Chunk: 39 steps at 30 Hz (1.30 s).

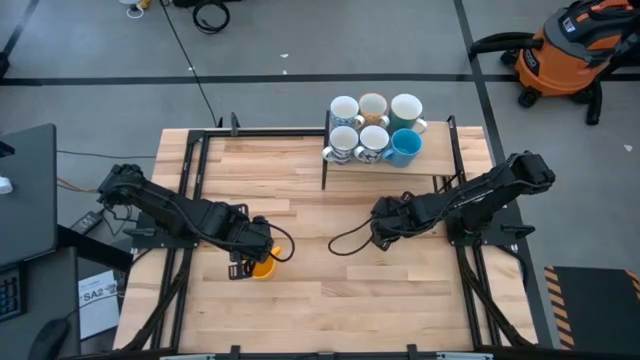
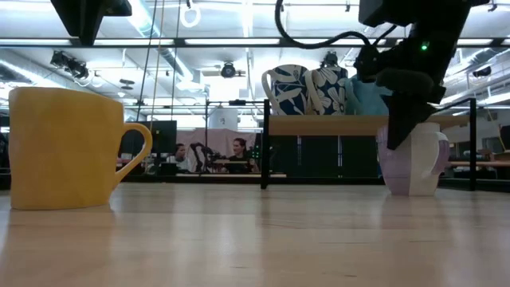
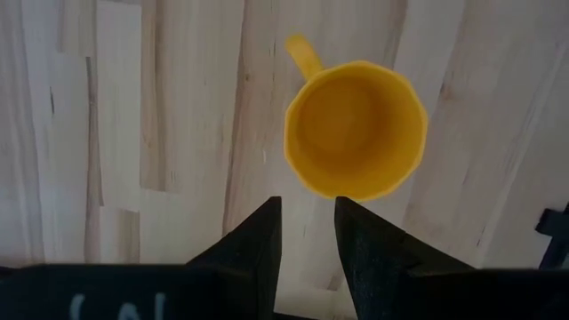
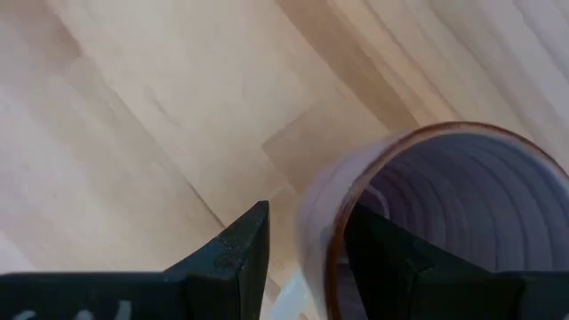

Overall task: Place coffee mugs
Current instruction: Put the purple mug on the shelf

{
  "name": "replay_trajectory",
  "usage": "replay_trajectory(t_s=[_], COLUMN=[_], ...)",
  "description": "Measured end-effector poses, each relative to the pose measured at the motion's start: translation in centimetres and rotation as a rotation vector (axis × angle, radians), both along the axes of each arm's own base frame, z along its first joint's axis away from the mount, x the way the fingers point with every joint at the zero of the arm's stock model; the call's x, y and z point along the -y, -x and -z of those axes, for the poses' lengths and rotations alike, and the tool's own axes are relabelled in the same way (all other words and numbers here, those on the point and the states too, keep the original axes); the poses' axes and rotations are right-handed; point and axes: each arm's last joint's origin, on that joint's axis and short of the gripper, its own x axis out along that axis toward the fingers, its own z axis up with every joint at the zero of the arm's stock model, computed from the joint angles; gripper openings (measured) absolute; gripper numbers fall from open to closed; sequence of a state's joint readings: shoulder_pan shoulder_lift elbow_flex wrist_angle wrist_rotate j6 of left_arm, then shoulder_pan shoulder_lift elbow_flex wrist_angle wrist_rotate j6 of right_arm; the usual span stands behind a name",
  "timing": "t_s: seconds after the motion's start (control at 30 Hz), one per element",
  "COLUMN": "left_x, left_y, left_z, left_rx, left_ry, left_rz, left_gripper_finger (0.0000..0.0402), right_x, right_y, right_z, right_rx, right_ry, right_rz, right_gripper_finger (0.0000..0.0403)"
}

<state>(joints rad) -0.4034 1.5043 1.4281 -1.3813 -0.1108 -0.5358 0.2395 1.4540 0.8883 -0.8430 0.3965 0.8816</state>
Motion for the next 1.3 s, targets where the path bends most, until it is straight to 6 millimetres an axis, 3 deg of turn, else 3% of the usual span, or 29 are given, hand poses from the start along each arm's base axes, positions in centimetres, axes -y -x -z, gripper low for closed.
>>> replay_trajectory(t_s=[0.57,0.93,1.3], left_x=[0.0,0.0,0.0], left_y=[0.0,0.0,0.0], left_z=[0.0,0.0,0.0], left_rx=[0.0,0.0,0.001], left_ry=[0.001,0.001,0.001], left_rz=[0.0,0.0,-0.001], left_gripper_finger=[0.0114,0.0114,0.0114], right_x=[1.2,1.1,0.9], right_y=[-0.2,-0.2,0.4], right_z=[0.0,0.0,-0.9], right_rx=[0.072,0.047,-0.044], right_ry=[-0.044,-0.077,-0.144], right_rz=[0.233,0.19,0.037], right_gripper_finger=[0.0116,0.0028,0.0026])
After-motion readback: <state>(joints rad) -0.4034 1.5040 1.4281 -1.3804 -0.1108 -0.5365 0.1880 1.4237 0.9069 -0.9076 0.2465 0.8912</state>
